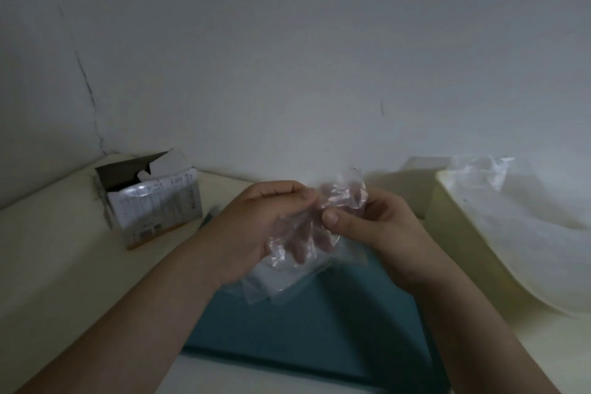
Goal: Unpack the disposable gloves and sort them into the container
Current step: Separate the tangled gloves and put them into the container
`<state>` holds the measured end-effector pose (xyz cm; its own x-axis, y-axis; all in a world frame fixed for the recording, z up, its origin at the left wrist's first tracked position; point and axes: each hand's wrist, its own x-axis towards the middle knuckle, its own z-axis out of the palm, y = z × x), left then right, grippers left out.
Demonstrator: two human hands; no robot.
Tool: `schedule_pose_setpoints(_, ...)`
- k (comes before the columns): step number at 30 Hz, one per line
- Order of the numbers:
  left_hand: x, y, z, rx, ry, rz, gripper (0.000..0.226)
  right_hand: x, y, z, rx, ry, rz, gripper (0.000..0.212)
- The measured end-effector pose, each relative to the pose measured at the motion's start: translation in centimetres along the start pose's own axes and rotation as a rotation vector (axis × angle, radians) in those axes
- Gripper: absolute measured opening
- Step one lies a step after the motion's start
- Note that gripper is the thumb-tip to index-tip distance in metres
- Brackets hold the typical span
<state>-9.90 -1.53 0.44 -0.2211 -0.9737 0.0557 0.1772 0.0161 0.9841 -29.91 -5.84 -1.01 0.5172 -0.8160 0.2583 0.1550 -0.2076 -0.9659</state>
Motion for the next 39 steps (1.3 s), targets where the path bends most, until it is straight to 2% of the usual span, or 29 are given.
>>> schedule_pose_setpoints(3,0.4,-0.6,-0.3,-0.057,-0.028,-0.15,0.071,0.0,0.4,0.0,0.011,0.118,0.081,0.033)
schedule_pose_setpoints(4,0.4,-0.7,-0.4,-0.067,-0.031,-0.169,0.079,0.1,0.7,-0.1,0.009,0.179,0.11,0.033)
schedule_pose_setpoints(5,0.3,-0.7,-0.4,-0.027,-0.031,-0.16,0.077,0.1,1.0,-0.4,0.007,0.243,0.132,0.031)
schedule_pose_setpoints(6,0.3,-0.9,-0.5,0.054,-0.009,-0.129,0.065,0.2,1.1,-0.6,-0.004,0.296,0.147,0.029)
schedule_pose_setpoints(8,0.0,-1.5,-0.5,0.202,0.072,-0.07,0.029,0.3,1.3,-1.2,-0.01,0.358,0.148,0.031)
schedule_pose_setpoints(10,0.1,-2.3,-1.3,0.306,0.153,-0.055,0.008,0.3,1.0,-1.9,-0.024,0.414,0.133,0.035)
schedule_pose_setpoints(13,0.5,-3.0,-3.3,0.587,0.265,-0.041,0.007,0.0,0.2,-2.8,-0.097,0.452,0.125,0.032)
schedule_pose_setpoints(15,0.6,-3.7,-4.9,0.92,0.286,-0.015,0.022,-0.4,-0.3,-3.0,-0.12,0.374,0.126,0.027)
schedule_pose_setpoints(17,0.6,-4.4,-5.4,1.169,0.173,-0.062,0.038,-0.7,-0.7,-2.8,-0.164,0.228,0.151,0.033)
schedule_pose_setpoints(18,0.6,-4.8,-5.3,1.194,0.129,-0.087,0.031,-0.9,-0.9,-2.6,-0.197,0.146,0.167,0.037)
schedule_pose_setpoints(19,0.5,-5.1,-5.0,1.191,0.098,-0.1,0.021,-1.0,-0.8,-2.5,-0.237,0.071,0.176,0.039)
schedule_pose_setpoints(22,1.2,-6.4,-5.8,1.173,0.059,-0.085,0.033,-1.2,-0.7,-2.5,-0.328,-0.119,0.148,0.03)
schedule_pose_setpoints(24,1.4,-6.3,-6.5,1.12,0.049,-0.053,0.03,-1.3,-0.6,-2.6,-0.332,-0.187,0.136,0.023)
schedule_pose_setpoints(26,1.4,-5.7,-6.9,1.019,0.1,-0.018,0.019,-1.3,-0.6,-2.8,-0.345,-0.261,0.145,0.021)
schedule_pose_setpoints(28,1.2,-4.5,-6.8,0.916,0.193,0.049,0.018,-1.1,-0.6,-2.6,-0.391,-0.314,0.116,0.019)
schedule_pose_setpoints(30,0.8,-2.9,-6.4,0.819,0.278,0.113,0.017,-1.0,-0.5,-2.3,-0.451,-0.272,0.037,0.019)
schedule_pose_setpoints(32,0.0,-1.4,-5.6,0.603,0.278,0.117,0.021,-0.9,-0.5,-2.0,-0.479,-0.193,-0.031,0.019)
schedule_pose_setpoints(35,-0.9,-0.1,-4.4,0.217,0.112,0.071,0.031,-0.8,-0.8,-1.6,-0.452,-0.153,-0.117,0.016)
schedule_pose_setpoints(37,-1.1,-0.5,-3.9,0.102,-0.018,0.032,0.023,-0.7,-0.7,-1.3,-0.412,-0.142,-0.163,0.016)
schedule_pose_setpoints(39,-1.0,-1.3,-3.5,-0.015,-0.065,-0.037,0.019,-0.9,-0.5,-0.8,-0.325,-0.159,-0.143,0.016)
